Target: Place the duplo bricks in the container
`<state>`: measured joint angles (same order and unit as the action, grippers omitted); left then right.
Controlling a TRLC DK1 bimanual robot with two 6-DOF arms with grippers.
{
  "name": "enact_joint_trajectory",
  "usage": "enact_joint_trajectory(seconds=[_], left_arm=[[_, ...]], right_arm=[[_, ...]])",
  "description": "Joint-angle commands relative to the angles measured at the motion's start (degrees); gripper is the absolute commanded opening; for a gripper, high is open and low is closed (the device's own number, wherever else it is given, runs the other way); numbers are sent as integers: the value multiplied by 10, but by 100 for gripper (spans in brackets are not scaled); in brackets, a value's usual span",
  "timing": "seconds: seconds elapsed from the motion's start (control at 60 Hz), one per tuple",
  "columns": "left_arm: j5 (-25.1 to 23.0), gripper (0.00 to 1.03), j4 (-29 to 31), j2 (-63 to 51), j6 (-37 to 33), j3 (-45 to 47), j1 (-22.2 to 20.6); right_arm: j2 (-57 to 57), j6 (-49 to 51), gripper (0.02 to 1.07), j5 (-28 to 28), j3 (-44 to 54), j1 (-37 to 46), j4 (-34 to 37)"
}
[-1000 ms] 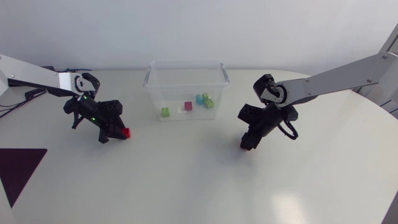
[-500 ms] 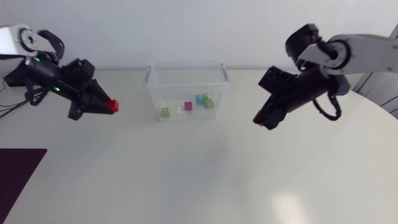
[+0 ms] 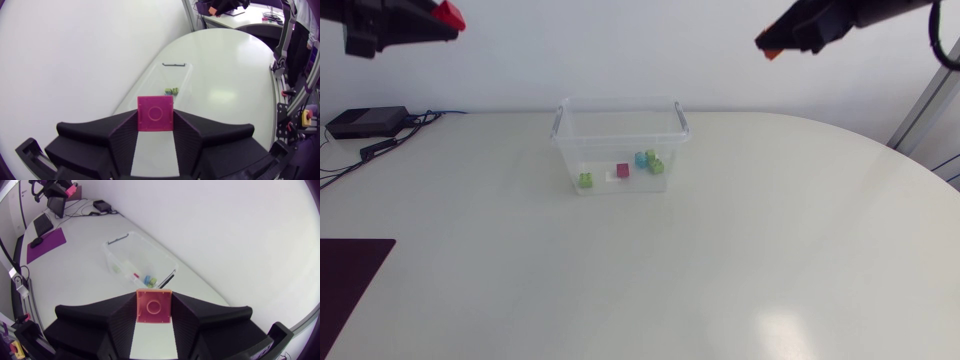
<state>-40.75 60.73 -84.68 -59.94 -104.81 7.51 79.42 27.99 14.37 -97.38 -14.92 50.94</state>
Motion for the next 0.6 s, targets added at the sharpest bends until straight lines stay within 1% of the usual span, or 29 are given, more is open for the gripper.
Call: enact_joint_trajectory(seconds=[0.0, 0.083, 0.1, 0.2, 0.35, 0.467, 0.583], left_arm=[[-13, 22, -25, -7, 78, -48, -14], [-13, 22, -69, -12, 114, -54, -20], [-12, 22, -93, -14, 135, -54, -21], [-12, 22, -169, -23, 204, -51, -28], [-9, 22, -257, -32, 274, -43, -39], [4, 22, -302, -57, 316, -61, -52], [20, 22, -310, -90, 328, -98, -70]], right_arm=[[32, -30, 24, 2, -66, -2, 6], [56, -41, 24, 2, -108, -4, 1], [65, -45, 24, 2, -119, -5, 0], [90, -62, 24, 3, -153, -9, -18], [125, -84, 24, 3, -200, -19, -41], [154, -95, 24, 3, -235, -21, -63], [185, -111, 24, 3, -272, -26, -81]])
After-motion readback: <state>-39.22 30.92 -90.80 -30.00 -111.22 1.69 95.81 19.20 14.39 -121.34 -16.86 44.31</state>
